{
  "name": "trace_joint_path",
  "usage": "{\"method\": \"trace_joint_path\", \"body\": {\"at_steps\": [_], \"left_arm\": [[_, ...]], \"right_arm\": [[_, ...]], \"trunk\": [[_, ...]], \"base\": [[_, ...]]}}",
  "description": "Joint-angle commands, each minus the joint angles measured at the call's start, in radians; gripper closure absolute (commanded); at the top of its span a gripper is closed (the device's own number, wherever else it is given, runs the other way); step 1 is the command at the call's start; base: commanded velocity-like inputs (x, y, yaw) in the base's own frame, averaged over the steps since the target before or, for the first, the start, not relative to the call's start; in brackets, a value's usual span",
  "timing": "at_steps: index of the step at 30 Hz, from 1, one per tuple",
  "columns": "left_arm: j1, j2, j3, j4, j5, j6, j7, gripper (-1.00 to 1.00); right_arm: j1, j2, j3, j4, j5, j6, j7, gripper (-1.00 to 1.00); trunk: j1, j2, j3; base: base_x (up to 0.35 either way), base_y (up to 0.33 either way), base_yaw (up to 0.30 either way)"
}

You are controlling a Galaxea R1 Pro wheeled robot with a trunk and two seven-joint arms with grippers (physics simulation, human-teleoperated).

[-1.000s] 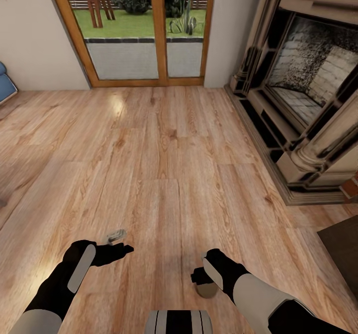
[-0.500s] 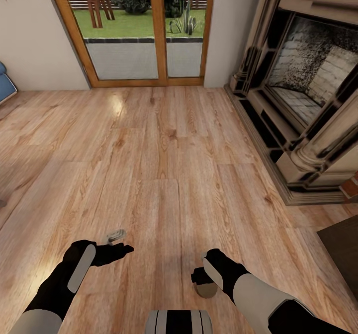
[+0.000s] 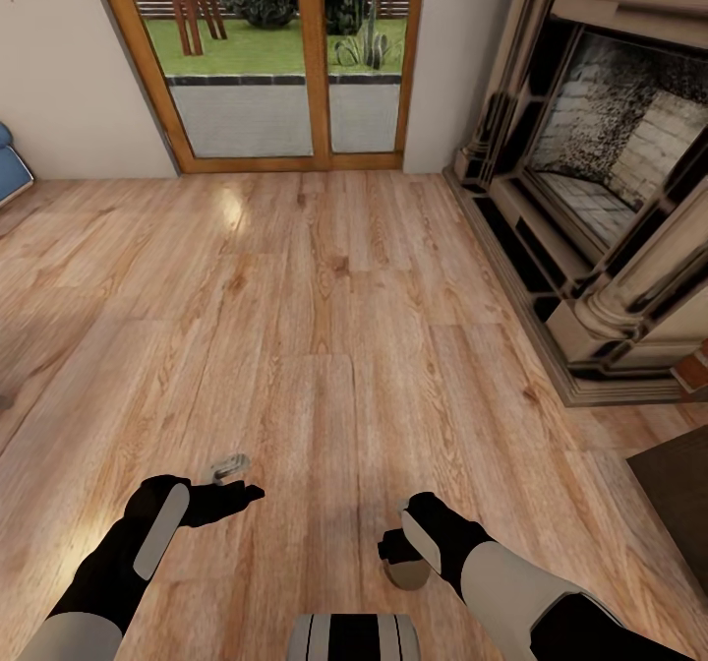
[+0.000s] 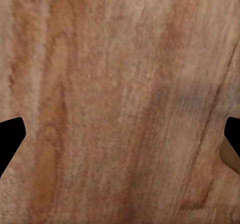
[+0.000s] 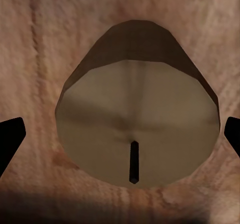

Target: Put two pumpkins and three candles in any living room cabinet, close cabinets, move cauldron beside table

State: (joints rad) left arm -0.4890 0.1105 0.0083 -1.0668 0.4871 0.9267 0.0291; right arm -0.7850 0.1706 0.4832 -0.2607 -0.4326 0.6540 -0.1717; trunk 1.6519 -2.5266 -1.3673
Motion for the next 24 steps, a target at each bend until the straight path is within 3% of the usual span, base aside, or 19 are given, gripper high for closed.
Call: {"method": "trace_joint_path", "body": {"at_steps": [1, 24], "left_arm": [[0.0, 0.0, 0.001, -0.001, 0.005, 0.005, 0.003, -1.0], [0.0, 0.0, 0.001, -0.001, 0.005, 0.004, 0.004, -1.0]], "right_arm": [[0.0, 0.0, 0.006, -0.002, -0.011, 0.003, -0.008, -1.0], [0.0, 0.0, 0.006, -0.002, -0.011, 0.003, -0.008, -1.0]], "trunk": [[0.0, 0.0, -0.001], [0.0, 0.0, 0.0]], "base": [[0.0, 0.0, 0.0], [0.0, 0.0, -0.013]]}}
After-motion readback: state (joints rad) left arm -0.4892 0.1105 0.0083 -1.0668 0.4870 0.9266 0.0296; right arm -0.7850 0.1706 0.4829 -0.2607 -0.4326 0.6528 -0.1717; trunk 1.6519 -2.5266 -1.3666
